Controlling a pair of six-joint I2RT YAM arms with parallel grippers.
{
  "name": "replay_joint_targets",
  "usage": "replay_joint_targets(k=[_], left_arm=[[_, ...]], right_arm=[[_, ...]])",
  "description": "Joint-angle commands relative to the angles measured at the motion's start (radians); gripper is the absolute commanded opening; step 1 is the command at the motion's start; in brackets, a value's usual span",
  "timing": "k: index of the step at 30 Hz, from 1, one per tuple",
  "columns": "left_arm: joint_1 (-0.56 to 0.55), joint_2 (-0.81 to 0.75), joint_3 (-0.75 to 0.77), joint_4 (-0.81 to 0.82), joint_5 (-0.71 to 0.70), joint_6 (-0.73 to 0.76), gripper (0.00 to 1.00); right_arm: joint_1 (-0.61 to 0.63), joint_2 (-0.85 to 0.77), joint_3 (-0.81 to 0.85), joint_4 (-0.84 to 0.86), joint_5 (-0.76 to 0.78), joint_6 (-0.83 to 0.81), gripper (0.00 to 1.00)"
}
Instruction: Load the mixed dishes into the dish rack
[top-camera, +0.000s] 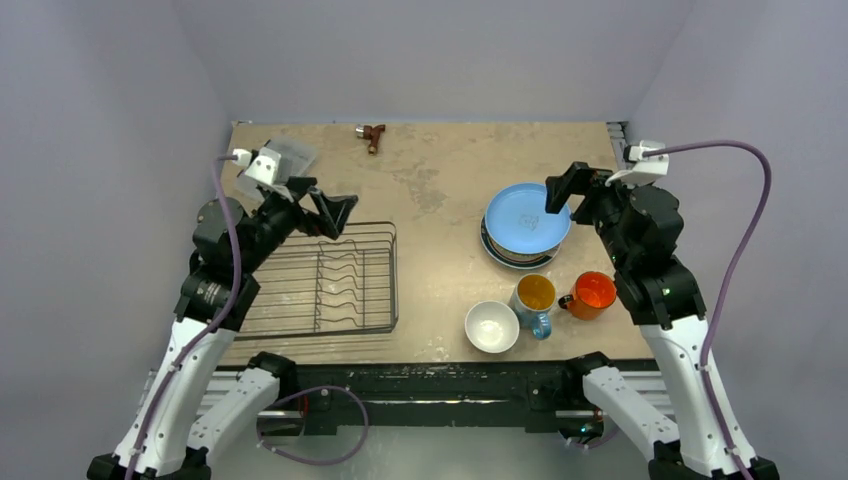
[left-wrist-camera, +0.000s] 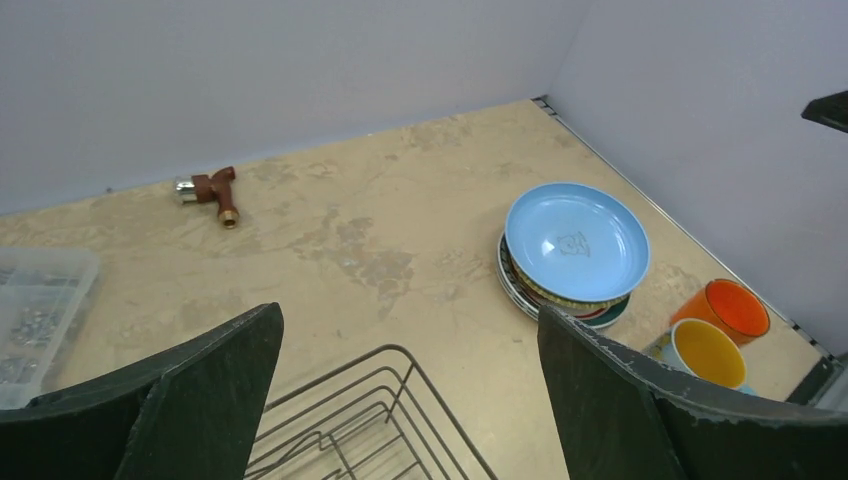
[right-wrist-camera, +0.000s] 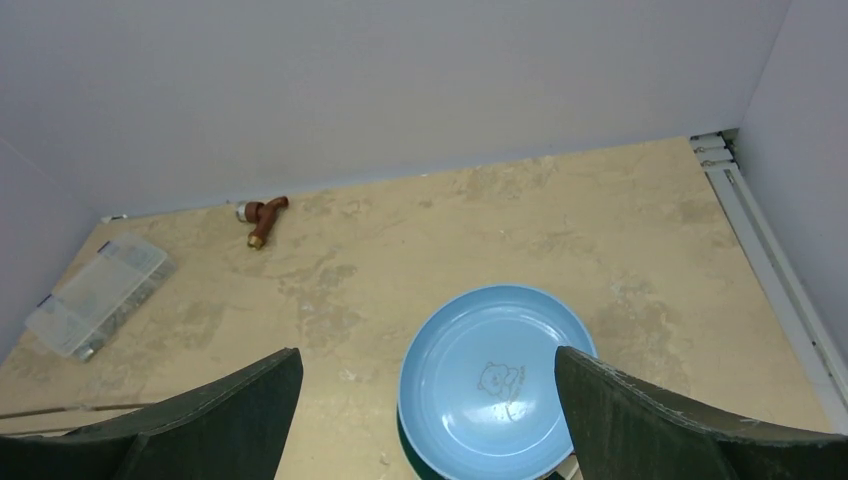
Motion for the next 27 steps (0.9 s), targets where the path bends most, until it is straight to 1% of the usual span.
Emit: replay_joint_targets(k=[1, 6, 10, 13, 15, 17, 18, 20, 22, 24, 27], left_arm=[[-0.063, 0.064, 0.038, 0.011, 0.07, 0.021, 0.97], [-0.194, 0.164, 0.088, -0.06, 0.084, 0.061, 0.99], [-0.357, 0.257, 0.119, -0.129, 0.066, 0.116, 1.0], [-0.52, 0.319, 0.127, -0.168, 0.012, 0.186, 1.0], [-0.677, 0.374, 0.123, -0.187, -0.036, 0.232, 1.0], [-0.818, 0.451, 0.134, -0.226, -0.106, 0.3, 1.0], [-0.876, 0.498, 0.144, -0.245, -0.166, 0.324, 1.0], [-0.983, 0.589, 0.16, -0.266, -0.239, 0.36, 1.0], [-1.061, 0.684, 0.189, -0.283, -0.316, 0.39, 0.98], [-1.116, 0.776, 0.247, -0.312, -0.407, 0.407, 0.95], [-1.132, 0.856, 0.29, -0.305, -0.42, 0.395, 0.9]], right_arm=[[0.003, -0.013, 0.009, -0.007, 0.018, 0.029, 0.99], [0.003, -0.044, -0.006, -0.04, 0.047, 0.058, 0.99], [0.003, -0.097, -0.014, -0.049, 0.04, 0.066, 0.99], [0.002, -0.137, -0.018, -0.05, 0.04, 0.08, 0.99], [0.003, -0.165, -0.018, -0.051, 0.038, 0.091, 0.99], [0.002, -0.192, -0.02, -0.044, 0.031, 0.098, 0.99], [0.003, -0.204, -0.022, -0.041, 0.03, 0.099, 0.99], [0.003, -0.224, -0.023, -0.037, 0.03, 0.099, 0.99], [0.002, -0.236, -0.023, -0.04, 0.032, 0.098, 0.99], [0.003, -0.241, -0.02, -0.05, 0.03, 0.098, 0.99], [0.002, -0.245, -0.017, -0.065, 0.033, 0.1, 0.99]])
